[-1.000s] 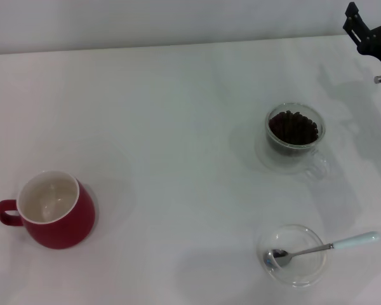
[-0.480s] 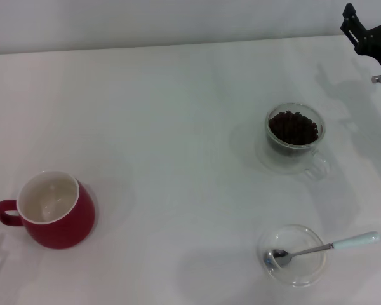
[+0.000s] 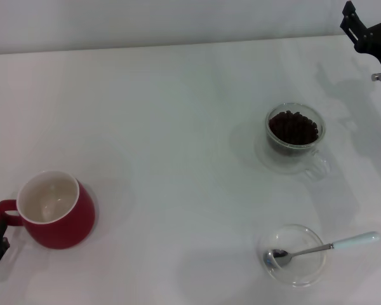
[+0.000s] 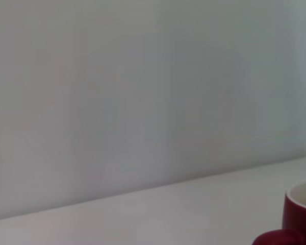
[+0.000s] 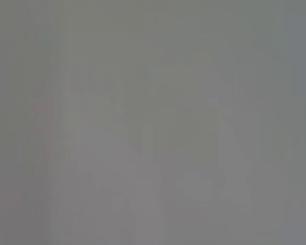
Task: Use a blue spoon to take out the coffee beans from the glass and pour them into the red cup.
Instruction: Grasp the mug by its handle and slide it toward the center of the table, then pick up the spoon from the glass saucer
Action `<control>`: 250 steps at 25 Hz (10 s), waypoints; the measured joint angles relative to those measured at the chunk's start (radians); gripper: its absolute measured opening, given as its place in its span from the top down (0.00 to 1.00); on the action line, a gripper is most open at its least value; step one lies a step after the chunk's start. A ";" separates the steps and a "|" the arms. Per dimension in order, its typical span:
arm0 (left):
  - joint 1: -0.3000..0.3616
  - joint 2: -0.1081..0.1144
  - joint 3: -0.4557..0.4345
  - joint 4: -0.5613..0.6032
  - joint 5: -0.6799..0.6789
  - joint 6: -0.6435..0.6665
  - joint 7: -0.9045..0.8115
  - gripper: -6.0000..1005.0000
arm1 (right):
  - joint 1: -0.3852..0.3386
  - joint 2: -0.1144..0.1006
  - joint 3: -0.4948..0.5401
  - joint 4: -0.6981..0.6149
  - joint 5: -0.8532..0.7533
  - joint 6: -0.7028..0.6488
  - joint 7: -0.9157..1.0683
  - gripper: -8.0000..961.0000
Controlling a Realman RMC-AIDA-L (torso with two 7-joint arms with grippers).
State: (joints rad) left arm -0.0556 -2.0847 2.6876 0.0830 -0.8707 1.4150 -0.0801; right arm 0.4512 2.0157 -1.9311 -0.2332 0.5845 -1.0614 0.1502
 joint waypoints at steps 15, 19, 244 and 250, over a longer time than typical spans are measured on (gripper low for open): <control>-0.058 -0.001 0.000 0.003 0.004 -0.073 0.000 0.18 | 0.001 0.003 0.000 0.000 0.000 0.000 0.000 0.11; -0.067 0.000 0.000 0.003 0.006 -0.085 0.000 0.19 | -0.002 0.004 0.000 0.000 0.000 -0.002 0.005 0.11; -0.233 0.000 0.038 0.146 -0.444 -0.110 -0.165 0.11 | -0.131 -0.192 -0.451 0.508 -0.781 -0.629 1.328 0.58; -0.234 0.000 0.038 0.146 -0.444 -0.110 -0.164 0.11 | -0.129 -0.192 -0.458 0.508 -0.781 -0.638 1.329 0.64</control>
State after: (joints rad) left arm -0.2893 -2.0847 2.7258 0.2285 -1.3147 1.3055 -0.2436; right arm 0.3221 1.8238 -2.3893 0.2745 -0.1963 -1.6992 1.4788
